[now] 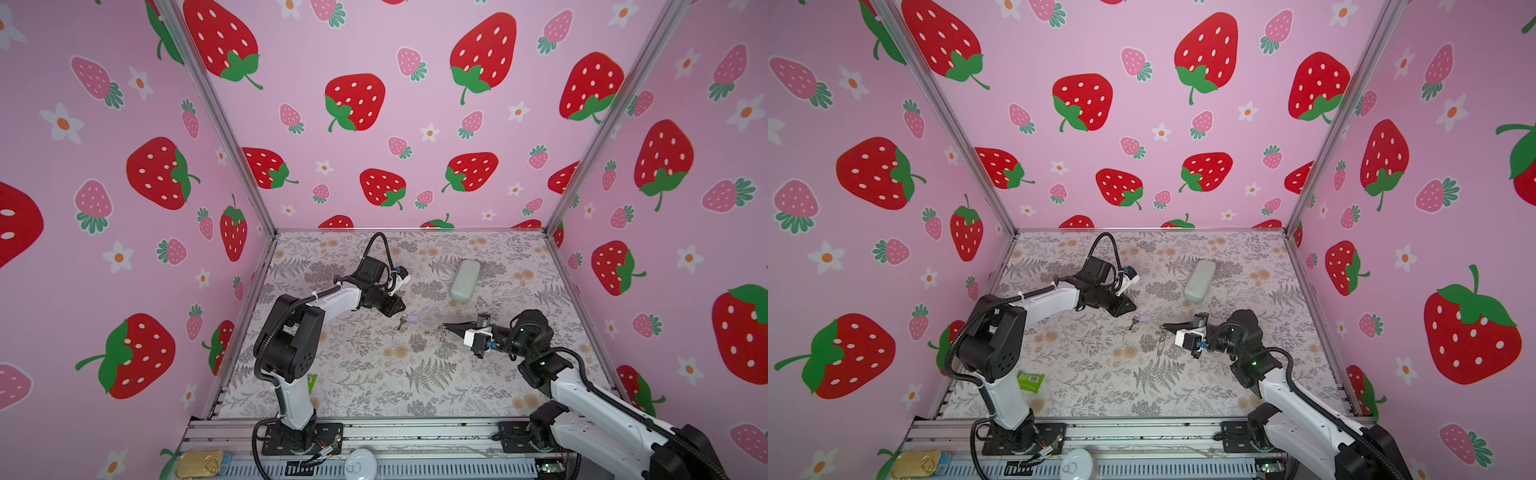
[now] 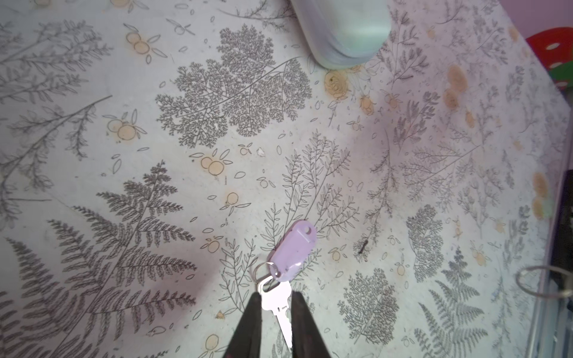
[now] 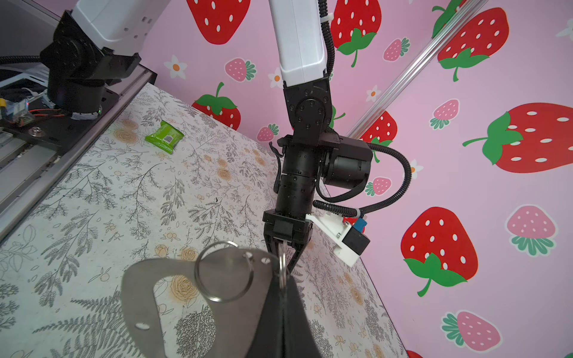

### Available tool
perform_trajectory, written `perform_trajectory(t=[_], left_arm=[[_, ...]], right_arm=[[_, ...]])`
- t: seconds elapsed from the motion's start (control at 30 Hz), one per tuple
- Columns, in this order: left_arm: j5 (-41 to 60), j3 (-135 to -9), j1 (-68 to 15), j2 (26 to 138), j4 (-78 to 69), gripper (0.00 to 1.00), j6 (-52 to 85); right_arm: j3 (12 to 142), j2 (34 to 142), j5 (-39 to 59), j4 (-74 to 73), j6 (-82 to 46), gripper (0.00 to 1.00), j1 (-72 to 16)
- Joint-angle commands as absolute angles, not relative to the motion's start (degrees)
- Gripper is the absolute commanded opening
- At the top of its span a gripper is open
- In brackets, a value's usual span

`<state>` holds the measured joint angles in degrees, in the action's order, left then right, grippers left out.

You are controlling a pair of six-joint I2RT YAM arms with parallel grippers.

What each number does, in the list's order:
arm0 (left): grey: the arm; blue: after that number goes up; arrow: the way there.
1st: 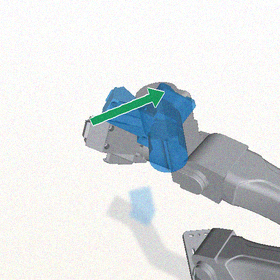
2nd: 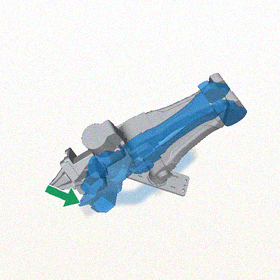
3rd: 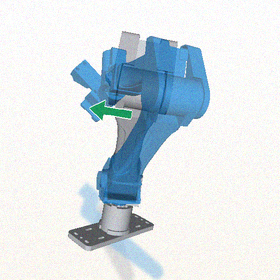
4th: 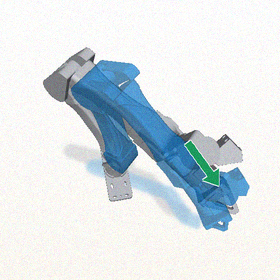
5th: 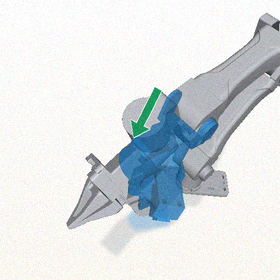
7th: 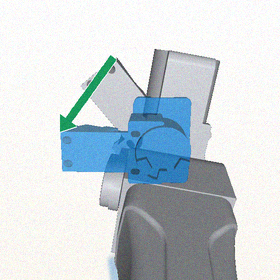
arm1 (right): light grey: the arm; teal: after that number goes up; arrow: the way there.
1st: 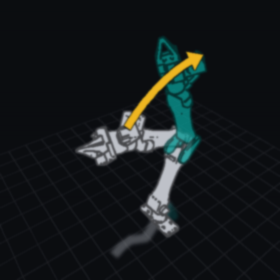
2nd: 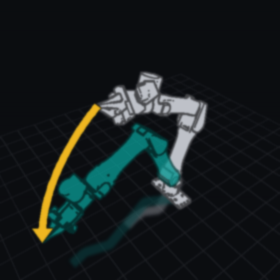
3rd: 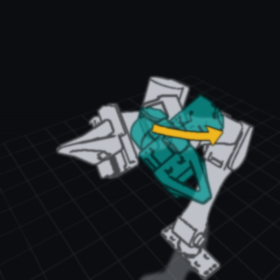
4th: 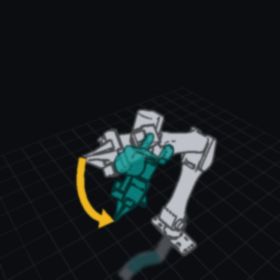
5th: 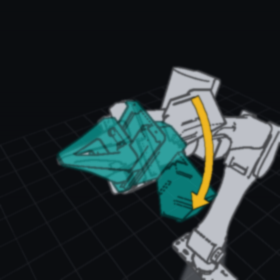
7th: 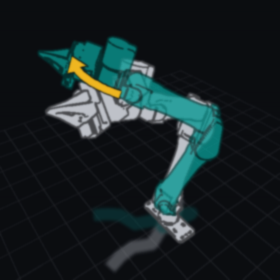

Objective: Put the keys on the keyring

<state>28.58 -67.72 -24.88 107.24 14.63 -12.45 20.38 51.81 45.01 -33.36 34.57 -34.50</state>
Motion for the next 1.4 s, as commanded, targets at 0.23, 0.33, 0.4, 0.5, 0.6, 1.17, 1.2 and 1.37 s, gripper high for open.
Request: perform_trajectory(t=[0.23,0.33,0.4,0.5,0.6,1.17,1.2,1.37], left_arm=[[28.65,-72.92,-25.61,112.98,17.16,0.42,-15.73],[30.17,-73.71,-25.66,113.83,17.71,0.45,-16.6],[30.62,-74.8,-25.66,114.78,18.8,0.45,-17.2],[31.47,-76.21,-25.66,115.95,19.98,0.46,-17.74],[33.13,-77.26,-25.66,117.07,20.51,0.46,-17.54],[39.72,-78.64,-25.66,119.06,24.11,0.48,-18.09],[39.25,-78.13,-25.66,118.65,23.8,0.47,-18.11],[38.08,-75.21,-24.97,116.75,21.87,0.46,-17.67]], right_arm=[[20.83,51.59,46.13,-34.37,34.68,0.02,-34.67],[20.74,51.5,46.06,-34.37,34.63,0.03,-34.71],[20.74,51.59,46.05,-34.28,34.63,0.02,-34.72],[20.74,51.67,45.99,-34.27,34.55,0.02,-34.71],[20.83,51.77,46.05,-34.11,34.58,0.02,-34.72],[21.27,51.77,46.15,-33.4,34.23,0.02,-34.72],[21.27,51.77,46.23,-33.4,34.14,0.02,-34.72],[21.36,51.77,46.43,-33.65,34.04,0.02,-34.71]])
